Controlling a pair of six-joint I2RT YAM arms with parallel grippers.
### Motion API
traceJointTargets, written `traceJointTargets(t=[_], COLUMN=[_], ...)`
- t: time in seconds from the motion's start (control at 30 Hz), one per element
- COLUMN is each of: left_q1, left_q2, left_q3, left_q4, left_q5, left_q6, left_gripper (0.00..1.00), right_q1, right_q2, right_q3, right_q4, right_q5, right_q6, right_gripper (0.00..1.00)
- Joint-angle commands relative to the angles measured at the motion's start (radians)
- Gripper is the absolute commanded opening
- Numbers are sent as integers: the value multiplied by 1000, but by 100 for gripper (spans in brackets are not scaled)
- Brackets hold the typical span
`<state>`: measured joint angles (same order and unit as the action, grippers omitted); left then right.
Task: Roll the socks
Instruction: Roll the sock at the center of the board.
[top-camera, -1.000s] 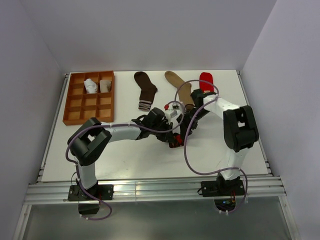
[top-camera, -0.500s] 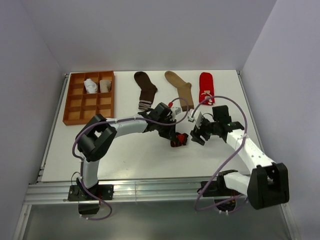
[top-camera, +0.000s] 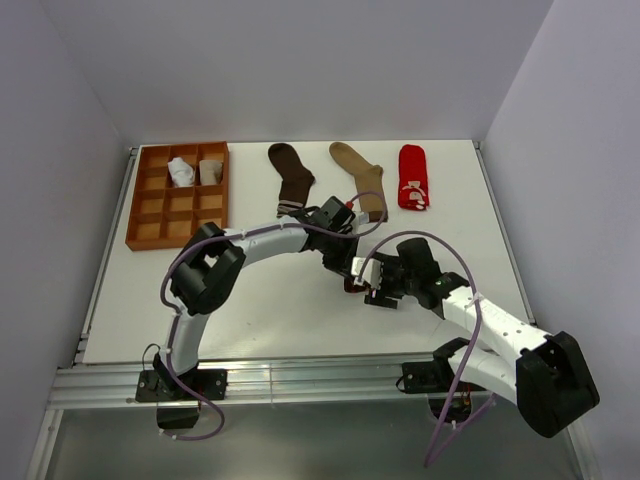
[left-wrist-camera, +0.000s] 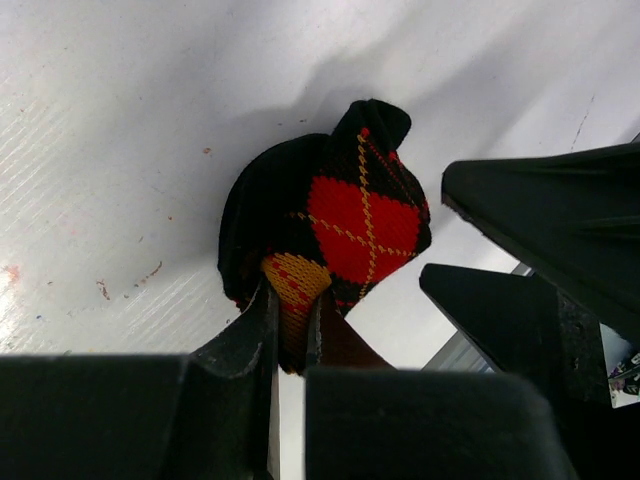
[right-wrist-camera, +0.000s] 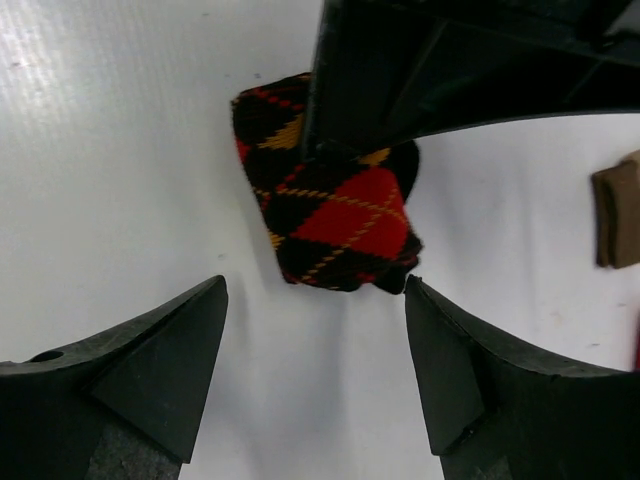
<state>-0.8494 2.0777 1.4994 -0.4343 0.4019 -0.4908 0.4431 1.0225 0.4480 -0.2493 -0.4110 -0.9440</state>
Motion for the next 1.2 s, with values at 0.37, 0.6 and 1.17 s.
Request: traceJointTargets(t=[0.37, 0.6, 1.17], left_q1=[15, 16, 38], left_q2=[116, 133, 133], left_q3=[32, 50, 22], left_q4=[-135, -146, -127], left_q5=[35, 51, 100], left_q6=[44, 57, 63], left_gripper=[0, 0, 0], right_q1=[92, 109, 131], right_q2=[20, 113, 300], right_q3=[-32, -17, 61], right_q4=[120, 146, 188], right_q5=[124, 155, 198], right_q6=[-117, -144, -130], right_gripper=[80, 80, 67])
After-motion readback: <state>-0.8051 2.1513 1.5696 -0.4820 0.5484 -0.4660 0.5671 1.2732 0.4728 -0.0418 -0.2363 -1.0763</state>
